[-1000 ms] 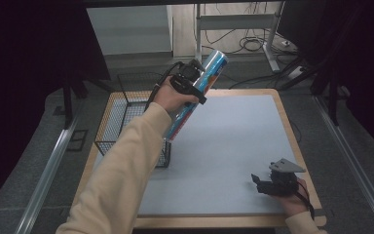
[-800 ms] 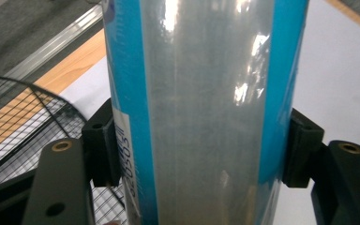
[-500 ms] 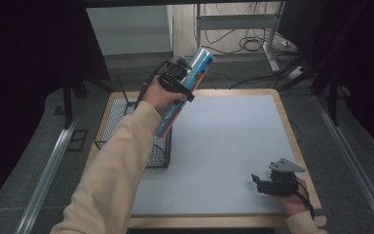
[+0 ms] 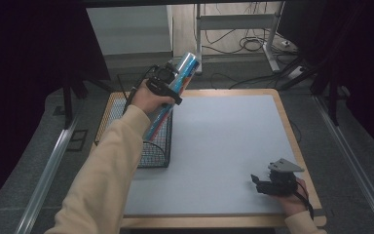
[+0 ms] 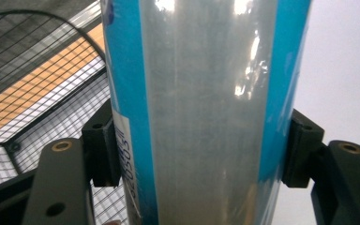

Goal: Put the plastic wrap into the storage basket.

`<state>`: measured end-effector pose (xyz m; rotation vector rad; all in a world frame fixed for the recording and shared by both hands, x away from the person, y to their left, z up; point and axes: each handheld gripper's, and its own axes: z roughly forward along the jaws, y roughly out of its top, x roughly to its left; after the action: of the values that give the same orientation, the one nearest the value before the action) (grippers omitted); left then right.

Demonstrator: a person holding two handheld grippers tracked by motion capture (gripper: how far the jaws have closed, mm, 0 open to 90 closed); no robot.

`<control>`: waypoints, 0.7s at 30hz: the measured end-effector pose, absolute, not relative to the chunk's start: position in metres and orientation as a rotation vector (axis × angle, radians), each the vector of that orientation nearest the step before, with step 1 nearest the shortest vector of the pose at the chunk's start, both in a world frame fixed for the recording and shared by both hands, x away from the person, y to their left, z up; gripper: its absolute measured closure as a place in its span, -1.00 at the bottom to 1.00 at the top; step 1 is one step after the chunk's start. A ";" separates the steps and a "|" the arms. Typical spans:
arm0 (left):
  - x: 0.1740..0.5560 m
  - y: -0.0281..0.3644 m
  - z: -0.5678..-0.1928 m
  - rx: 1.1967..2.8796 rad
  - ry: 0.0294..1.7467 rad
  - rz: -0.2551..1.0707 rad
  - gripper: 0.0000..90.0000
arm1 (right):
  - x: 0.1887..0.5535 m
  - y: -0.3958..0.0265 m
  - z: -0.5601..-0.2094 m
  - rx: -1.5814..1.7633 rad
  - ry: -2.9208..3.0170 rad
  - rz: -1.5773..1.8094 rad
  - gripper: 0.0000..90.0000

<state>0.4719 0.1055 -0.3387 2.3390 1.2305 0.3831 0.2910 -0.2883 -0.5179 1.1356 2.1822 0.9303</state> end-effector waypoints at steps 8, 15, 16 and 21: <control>0.475 0.120 -0.350 2.326 1.264 0.373 -0.29 | 0.290 -0.289 -0.517 1.136 2.179 0.930 -0.64; 0.478 0.130 -0.359 2.335 1.299 0.377 -0.29 | 0.291 -0.288 -0.518 1.135 2.183 0.926 -0.64; 0.478 0.131 -0.361 2.340 1.303 0.372 -0.29 | 0.291 -0.288 -0.518 1.134 2.183 0.926 -0.64; 0.481 0.137 -0.369 2.342 1.331 0.375 -0.29 | 0.291 -0.289 -0.518 1.135 2.183 0.926 -0.64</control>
<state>0.4815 0.1373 -0.3686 2.3417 1.3311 0.3747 0.2909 -0.2886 -0.5183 1.1352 2.1825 0.9259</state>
